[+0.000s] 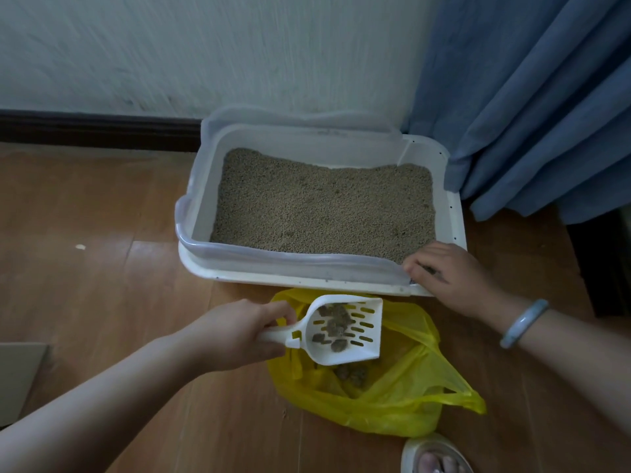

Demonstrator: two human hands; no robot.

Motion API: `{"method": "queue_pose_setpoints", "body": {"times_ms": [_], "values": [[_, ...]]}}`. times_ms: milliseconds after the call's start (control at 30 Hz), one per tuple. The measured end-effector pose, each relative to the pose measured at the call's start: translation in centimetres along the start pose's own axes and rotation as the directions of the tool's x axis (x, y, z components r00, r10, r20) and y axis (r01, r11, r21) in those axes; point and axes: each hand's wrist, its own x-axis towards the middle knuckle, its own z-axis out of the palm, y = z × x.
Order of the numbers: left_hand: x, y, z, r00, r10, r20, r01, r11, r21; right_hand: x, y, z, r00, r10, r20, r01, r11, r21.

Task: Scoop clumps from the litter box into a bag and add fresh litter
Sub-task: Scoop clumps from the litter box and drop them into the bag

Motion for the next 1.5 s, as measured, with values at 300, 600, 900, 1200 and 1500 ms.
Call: {"method": "queue_pose_setpoints", "body": {"times_ms": [300, 600, 900, 1200, 1500], "values": [[0.2, 0.6, -0.1, 0.999, -0.028, -0.025, 0.026, 0.996, -0.080, 0.0, 0.2, 0.2, 1.000, -0.017, -0.025, 0.017, 1.000, -0.006], [0.2, 0.4, 0.5, 0.986, -0.120, -0.113, 0.112, 0.991, -0.072, -0.1, 0.3, 0.3, 0.999, -0.028, -0.032, 0.028, 1.000, -0.013], [0.2, 1.4, 0.7, 0.965, -0.140, -0.222, 0.138, 0.990, -0.026, 0.0, 0.1, 0.2, 0.999, -0.007, -0.031, 0.006, 0.999, -0.040], [0.1, 1.7, 0.8, 0.962, -0.114, -0.249, 0.124, 0.992, 0.025, 0.0, -0.1, 0.1, 0.999, -0.015, -0.030, 0.014, 1.000, -0.023], [-0.3, 1.4, -1.2, 0.983, -0.015, -0.181, -0.028, 0.973, -0.230, 0.0, -0.3, -0.1, 1.000, -0.013, -0.020, 0.013, 1.000, -0.011]]}}
